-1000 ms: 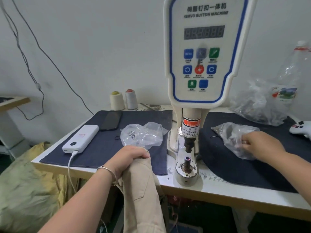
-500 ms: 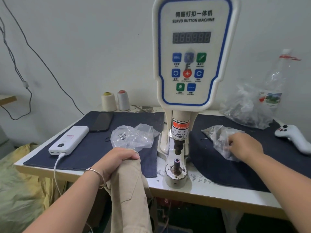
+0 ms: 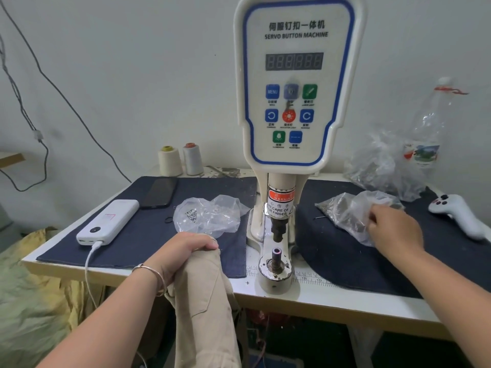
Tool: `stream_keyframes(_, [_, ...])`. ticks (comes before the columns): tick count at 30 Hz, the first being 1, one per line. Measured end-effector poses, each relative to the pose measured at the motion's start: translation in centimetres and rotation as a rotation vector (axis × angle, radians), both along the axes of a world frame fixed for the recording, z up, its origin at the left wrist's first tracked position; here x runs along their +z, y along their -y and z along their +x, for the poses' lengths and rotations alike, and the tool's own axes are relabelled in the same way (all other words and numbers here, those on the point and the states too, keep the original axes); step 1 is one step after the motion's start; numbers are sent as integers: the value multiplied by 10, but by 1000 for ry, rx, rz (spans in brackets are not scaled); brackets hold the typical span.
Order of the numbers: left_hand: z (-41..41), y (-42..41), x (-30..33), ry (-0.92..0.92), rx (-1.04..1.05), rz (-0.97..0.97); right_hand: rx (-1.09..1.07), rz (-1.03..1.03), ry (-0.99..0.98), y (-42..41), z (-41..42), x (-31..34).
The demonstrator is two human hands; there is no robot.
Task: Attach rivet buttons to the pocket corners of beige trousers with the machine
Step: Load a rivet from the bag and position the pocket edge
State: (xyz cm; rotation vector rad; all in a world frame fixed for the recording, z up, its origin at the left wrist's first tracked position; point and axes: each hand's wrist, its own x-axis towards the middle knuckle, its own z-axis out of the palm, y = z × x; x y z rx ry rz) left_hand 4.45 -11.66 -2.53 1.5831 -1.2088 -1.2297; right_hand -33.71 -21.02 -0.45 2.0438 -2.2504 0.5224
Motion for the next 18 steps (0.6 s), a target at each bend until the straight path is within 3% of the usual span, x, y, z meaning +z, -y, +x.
stream_keyframes(4, [0,-1,1,-3,5,19,2,-313,182,-23,0,-3])
stream_keyframes(9, [-1,-1,1,-10,3,30,1,-620,609,-46,1,-2])
stream_keyframes(14, [-1,-2,1,-7,-2,34,169,-470,1276,-76,48,-6])
stream_keyframes(18, [-2,-3,1,-12,-5,31,265,-258,1522,-83,79,-22])
